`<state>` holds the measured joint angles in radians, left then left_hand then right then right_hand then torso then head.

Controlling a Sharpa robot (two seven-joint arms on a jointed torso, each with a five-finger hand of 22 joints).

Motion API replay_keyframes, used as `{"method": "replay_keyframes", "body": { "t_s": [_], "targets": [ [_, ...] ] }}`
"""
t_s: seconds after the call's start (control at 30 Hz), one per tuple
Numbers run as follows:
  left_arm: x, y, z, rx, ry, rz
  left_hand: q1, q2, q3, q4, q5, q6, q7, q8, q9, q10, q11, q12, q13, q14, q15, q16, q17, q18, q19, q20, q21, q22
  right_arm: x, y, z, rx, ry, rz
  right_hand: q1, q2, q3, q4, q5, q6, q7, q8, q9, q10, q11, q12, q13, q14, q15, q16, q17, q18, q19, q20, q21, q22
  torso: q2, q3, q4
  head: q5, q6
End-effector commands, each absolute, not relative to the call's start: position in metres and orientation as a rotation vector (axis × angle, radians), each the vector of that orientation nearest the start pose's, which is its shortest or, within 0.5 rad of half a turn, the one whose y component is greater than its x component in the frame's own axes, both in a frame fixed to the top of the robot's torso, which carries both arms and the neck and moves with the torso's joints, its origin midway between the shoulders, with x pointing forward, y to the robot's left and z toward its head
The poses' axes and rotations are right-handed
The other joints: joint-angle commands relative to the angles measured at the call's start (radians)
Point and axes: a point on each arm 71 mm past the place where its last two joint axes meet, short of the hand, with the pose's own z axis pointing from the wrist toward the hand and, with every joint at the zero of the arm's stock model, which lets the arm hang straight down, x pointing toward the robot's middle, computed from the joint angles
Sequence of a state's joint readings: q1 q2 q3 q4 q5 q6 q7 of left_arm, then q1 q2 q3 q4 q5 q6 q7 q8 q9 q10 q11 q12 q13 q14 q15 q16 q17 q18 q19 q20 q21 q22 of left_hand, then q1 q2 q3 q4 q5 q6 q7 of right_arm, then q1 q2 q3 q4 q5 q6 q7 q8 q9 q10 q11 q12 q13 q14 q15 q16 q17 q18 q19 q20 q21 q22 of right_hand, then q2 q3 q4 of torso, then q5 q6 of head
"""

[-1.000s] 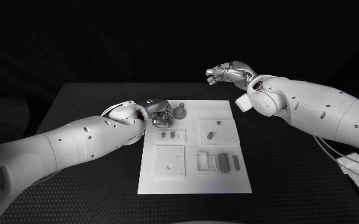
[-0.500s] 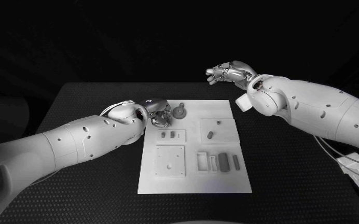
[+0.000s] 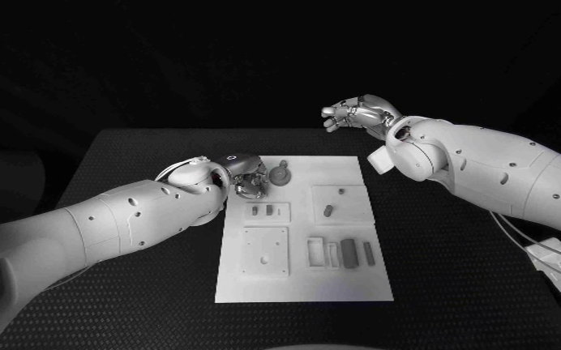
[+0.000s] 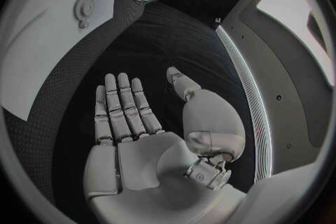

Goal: Assemble the parts on the task board

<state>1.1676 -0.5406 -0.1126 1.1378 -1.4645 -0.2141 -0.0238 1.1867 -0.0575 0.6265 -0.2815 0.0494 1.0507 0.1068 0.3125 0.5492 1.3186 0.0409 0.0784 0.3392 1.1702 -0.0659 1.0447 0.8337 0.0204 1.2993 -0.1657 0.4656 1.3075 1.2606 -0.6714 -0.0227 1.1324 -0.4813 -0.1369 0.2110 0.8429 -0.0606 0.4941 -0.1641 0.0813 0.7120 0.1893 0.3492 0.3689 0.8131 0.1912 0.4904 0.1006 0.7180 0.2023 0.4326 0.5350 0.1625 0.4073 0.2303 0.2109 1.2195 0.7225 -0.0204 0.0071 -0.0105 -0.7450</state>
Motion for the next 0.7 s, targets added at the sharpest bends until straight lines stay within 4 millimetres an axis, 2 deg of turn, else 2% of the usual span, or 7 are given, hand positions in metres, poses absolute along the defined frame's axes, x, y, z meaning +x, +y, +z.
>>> {"method": "replay_keyframes", "body": {
  "t_s": [0.03,0.7],
  "targets": [
    [0.5247,0.1477,-0.2579,0.294,1.868,-0.591,-0.001,0.011,0.005,-0.001,0.005,0.006,0.0,0.004,0.001,0.009,0.001,0.002,0.002,0.003,-0.002,0.005,0.002,0.083,0.005,-0.001,0.006,0.026,0.5618,-0.225,-0.1698,0.648,1.647,1.241,0.008,0.0,-0.004,0.001,-0.002,-0.008,0.038,0.006,-0.001,-0.003,0.002,-0.002,-0.001,-0.005,0.002,-0.004,0.002,-0.016,0.006,-0.001,-0.004,0.002,0.0,-0.0001,0.0001,0.0,-0.001],
    [0.5258,0.1469,-0.2612,0.299,1.896,-0.576,-0.003,0.012,0.005,0.0,0.005,0.007,-0.001,0.003,0.001,0.011,0.001,0.001,0.004,0.003,-0.003,0.009,0.006,0.083,0.005,-0.001,0.012,0.026,0.5618,-0.2245,-0.17,0.648,1.648,1.242,0.008,0.0,-0.005,0.001,-0.002,-0.009,0.038,0.006,-0.002,-0.003,0.002,-0.002,-0.002,-0.005,0.002,-0.005,0.003,-0.016,0.007,-0.001,-0.005,0.003,0.0,0.0002,-0.0001,0.001,-0.004]
  ]
}}
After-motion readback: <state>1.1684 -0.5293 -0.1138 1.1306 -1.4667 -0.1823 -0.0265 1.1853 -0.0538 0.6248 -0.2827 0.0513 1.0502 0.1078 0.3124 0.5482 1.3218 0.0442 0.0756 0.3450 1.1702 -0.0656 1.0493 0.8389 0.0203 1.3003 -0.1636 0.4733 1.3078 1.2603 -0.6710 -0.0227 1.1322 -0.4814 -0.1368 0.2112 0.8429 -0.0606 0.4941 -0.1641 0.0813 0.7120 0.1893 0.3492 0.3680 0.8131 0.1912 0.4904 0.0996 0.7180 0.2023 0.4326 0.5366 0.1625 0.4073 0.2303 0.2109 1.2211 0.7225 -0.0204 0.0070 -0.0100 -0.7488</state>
